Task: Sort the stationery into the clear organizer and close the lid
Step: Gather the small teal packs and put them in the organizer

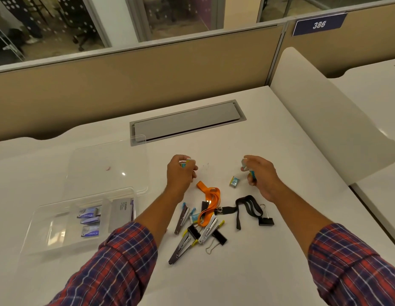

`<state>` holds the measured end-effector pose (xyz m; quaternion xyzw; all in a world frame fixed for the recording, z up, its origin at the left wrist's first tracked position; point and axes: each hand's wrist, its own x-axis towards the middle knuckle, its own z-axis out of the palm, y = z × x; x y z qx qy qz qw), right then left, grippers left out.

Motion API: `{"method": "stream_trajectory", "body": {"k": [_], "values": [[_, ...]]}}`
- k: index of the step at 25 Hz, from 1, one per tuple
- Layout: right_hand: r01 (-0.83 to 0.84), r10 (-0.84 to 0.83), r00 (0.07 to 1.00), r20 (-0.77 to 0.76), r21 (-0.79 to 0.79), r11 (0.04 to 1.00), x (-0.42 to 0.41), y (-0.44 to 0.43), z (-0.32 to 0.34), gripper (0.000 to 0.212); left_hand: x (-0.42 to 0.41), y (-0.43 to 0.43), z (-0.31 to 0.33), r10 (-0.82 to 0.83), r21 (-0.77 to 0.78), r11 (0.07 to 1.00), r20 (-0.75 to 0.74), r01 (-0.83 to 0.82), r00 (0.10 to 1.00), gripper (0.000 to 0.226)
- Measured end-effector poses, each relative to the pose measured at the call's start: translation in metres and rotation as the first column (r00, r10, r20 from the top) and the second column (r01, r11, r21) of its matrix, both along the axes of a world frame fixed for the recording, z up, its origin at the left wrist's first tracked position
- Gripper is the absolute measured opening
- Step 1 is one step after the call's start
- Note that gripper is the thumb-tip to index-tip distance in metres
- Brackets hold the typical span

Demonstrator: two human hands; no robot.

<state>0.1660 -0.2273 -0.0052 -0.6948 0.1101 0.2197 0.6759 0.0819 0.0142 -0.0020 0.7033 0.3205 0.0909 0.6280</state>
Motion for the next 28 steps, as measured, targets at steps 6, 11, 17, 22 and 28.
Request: {"method": "stream_trajectory", "body": {"k": [6,11,17,22,28], "values": [[-0.053,0.110,0.976,-0.188,0.287,0.956,-0.013,-0.005,0.017,0.038,-0.035,0.010,0.014,-0.044,-0.292,0.955,0.011,0.045,0.999,0.009],[-0.218,0.244,0.966,0.089,-0.232,0.948,-0.018,0.002,0.010,0.033,-0.066,0.016,0.006,-0.308,0.241,0.899,-0.247,0.366,0.919,0.019],[-0.239,0.619,0.773,0.139,-0.840,0.487,-0.023,0.002,-0.012,0.053,-0.096,-0.001,0.000,-0.433,0.472,0.541,-0.554,0.696,0.712,0.040],[-0.283,0.691,0.721,0.052,-0.888,0.363,-0.032,0.002,-0.022,0.054,-0.109,-0.010,-0.006,-0.404,0.590,0.397,-0.575,0.703,0.711,0.054],[-0.240,0.560,0.801,0.209,-0.745,0.622,-0.035,0.009,-0.015,0.037,-0.108,-0.016,-0.005,-0.375,0.638,0.292,-0.609,0.713,0.699,0.034]]}}
